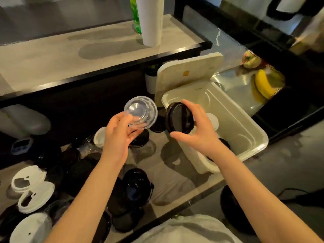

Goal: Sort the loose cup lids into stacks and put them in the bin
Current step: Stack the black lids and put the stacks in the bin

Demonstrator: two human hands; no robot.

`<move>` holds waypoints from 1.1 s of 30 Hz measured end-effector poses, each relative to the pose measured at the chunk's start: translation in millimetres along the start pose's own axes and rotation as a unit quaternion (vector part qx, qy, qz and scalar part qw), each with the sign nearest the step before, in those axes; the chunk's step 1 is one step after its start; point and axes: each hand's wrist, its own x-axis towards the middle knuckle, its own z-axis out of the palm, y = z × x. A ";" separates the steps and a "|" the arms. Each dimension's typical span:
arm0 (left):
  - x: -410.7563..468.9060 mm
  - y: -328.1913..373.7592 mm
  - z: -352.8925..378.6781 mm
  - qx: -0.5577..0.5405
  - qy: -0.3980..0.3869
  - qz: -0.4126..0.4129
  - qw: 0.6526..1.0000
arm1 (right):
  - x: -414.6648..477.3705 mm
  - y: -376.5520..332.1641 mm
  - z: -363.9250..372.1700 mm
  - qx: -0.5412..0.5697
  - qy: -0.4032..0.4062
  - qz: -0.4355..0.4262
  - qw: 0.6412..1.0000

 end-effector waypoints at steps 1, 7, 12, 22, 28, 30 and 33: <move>4.7 -1.0 9.2 0.023 -0.016 0.001 1.000 | -0.2 3.8 -14.0 -0.001 0.016 0.015 1.000; 23.8 -10.7 68.7 0.148 -0.092 0.026 0.984 | -8.3 37.8 -86.0 -0.019 0.088 0.123 0.988; 32.4 -21.2 93.4 0.202 -0.083 0.048 0.975 | -8.7 68.5 -102.6 -0.131 -0.064 0.138 0.980; 38.6 -32.4 97.2 0.233 -0.077 0.034 0.969 | 25.2 93.8 -51.2 -0.261 -0.380 0.064 0.885; 38.9 -34.4 99.7 0.237 -0.076 0.029 0.968 | 30.9 104.0 -26.2 -0.392 -0.400 -0.022 0.828; 39.8 -35.4 101.1 0.238 -0.081 0.027 0.968 | 31.9 108.1 -18.8 -0.438 -0.410 -0.049 0.799; 40.2 -36.7 102.5 0.246 -0.089 0.026 0.965 | 35.7 113.6 -7.2 -0.479 -0.404 -0.070 0.776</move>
